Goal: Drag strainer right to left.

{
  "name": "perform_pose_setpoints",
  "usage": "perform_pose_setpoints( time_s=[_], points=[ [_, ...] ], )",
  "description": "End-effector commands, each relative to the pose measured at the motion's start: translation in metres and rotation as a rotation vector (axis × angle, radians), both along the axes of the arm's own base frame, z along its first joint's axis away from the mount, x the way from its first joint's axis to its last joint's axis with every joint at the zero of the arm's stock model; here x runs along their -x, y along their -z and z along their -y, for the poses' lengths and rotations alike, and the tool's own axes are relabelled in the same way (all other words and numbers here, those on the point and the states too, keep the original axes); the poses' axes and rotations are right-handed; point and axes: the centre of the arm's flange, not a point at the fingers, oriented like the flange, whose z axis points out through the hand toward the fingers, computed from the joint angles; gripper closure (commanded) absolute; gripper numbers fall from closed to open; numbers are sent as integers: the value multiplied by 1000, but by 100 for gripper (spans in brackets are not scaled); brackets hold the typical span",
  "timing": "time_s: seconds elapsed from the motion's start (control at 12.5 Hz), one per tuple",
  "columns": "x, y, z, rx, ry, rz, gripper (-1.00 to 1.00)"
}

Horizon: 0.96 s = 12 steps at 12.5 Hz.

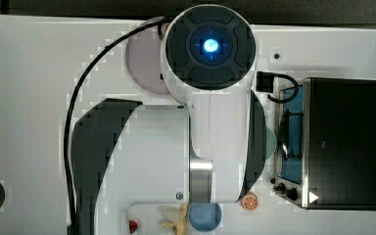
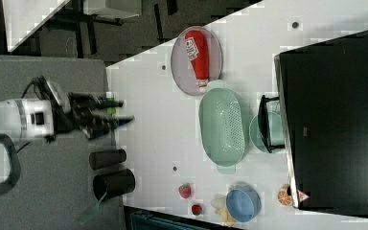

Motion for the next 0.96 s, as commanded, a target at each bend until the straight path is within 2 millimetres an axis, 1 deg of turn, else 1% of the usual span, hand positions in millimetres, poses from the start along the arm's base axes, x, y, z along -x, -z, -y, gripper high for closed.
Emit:
perform_pose_setpoints(
  time_s=[0.08,0.16,0.24,0.32,0.4,0.56,0.8,0.96],
  points=[
    [164,-94,40,-16,156,16,-40],
    [162,-87,39,-15,156,1,-60],
    [157,-73,38,-13,153,-17,-82],
    [151,-55,37,-11,150,-43,-100],
    [144,-34,35,-9,148,-63,-100],
    [126,22,32,-3,165,-86,-100],
    [99,119,24,9,237,-76,-100],
    [89,180,21,17,369,-55,-100]
  ],
)
